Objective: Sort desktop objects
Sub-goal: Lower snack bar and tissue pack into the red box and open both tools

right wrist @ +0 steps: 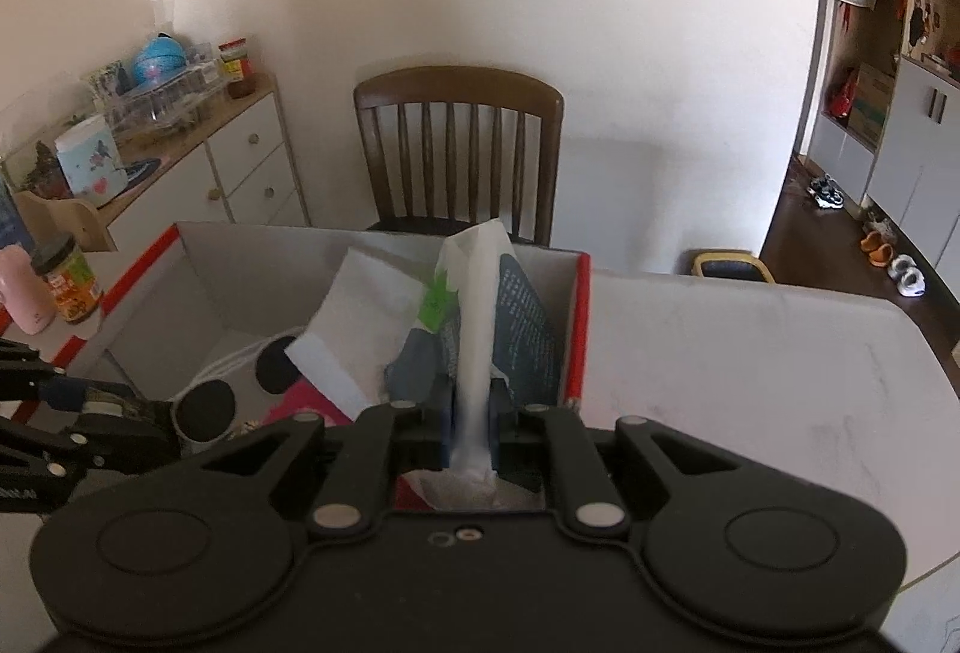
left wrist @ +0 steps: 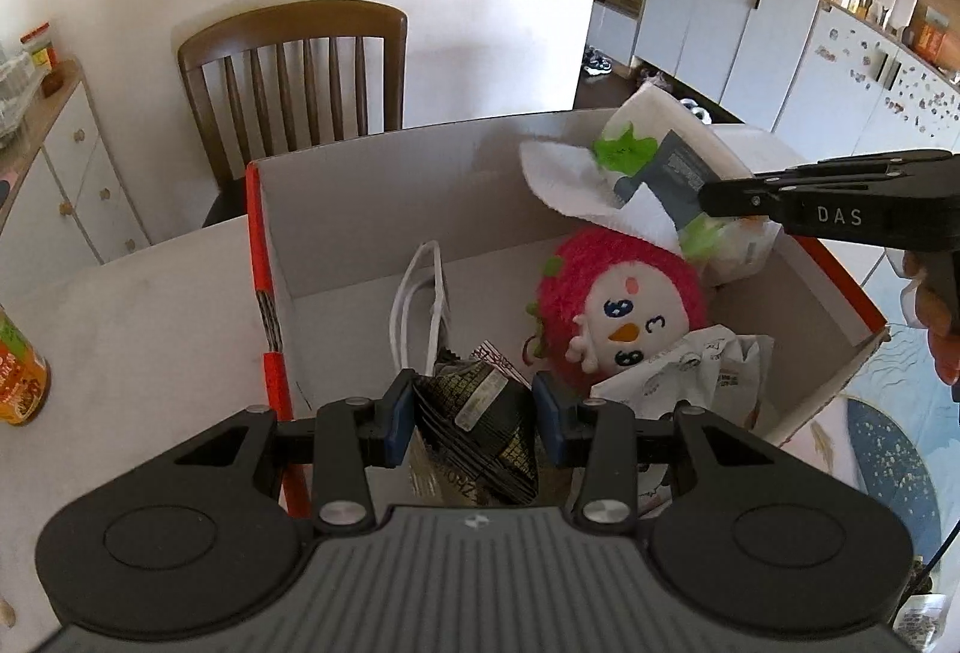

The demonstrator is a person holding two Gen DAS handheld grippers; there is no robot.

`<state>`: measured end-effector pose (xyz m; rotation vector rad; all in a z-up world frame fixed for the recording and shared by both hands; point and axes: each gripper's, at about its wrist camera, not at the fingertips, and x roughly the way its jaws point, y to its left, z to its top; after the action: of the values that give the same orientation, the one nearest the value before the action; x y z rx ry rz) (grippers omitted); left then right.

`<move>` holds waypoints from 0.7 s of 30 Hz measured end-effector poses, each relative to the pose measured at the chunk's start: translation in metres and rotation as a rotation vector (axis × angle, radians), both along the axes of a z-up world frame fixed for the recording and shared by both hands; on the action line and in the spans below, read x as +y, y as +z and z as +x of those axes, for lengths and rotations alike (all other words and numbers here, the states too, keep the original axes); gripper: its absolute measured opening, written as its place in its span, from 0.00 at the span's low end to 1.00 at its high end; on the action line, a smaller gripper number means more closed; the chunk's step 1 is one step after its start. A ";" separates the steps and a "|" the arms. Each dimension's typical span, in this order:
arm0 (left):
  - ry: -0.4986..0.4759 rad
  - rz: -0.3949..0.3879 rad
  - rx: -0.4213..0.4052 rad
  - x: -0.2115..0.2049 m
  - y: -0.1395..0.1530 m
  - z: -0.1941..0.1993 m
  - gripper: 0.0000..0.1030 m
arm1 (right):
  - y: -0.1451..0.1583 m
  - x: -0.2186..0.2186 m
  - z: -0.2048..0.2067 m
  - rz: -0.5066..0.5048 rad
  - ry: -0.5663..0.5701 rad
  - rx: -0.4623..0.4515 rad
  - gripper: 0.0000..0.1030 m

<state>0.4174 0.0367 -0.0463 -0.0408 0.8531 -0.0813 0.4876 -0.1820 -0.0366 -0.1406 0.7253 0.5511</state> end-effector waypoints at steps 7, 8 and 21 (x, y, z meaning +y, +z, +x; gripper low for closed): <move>0.004 0.020 -0.003 -0.001 -0.003 -0.002 0.39 | -0.005 -0.003 0.001 -0.018 -0.013 0.007 1.00; 0.003 0.028 -0.003 -0.002 -0.003 -0.002 0.40 | -0.005 -0.003 0.000 -0.021 -0.013 0.009 1.00; -0.007 0.015 -0.020 -0.010 0.003 -0.009 0.67 | 0.012 -0.004 -0.019 -0.035 0.019 -0.005 1.00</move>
<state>0.4081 0.0272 -0.0434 -0.0225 0.8337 -0.0817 0.4686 -0.1861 -0.0249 -0.1810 0.7299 0.5560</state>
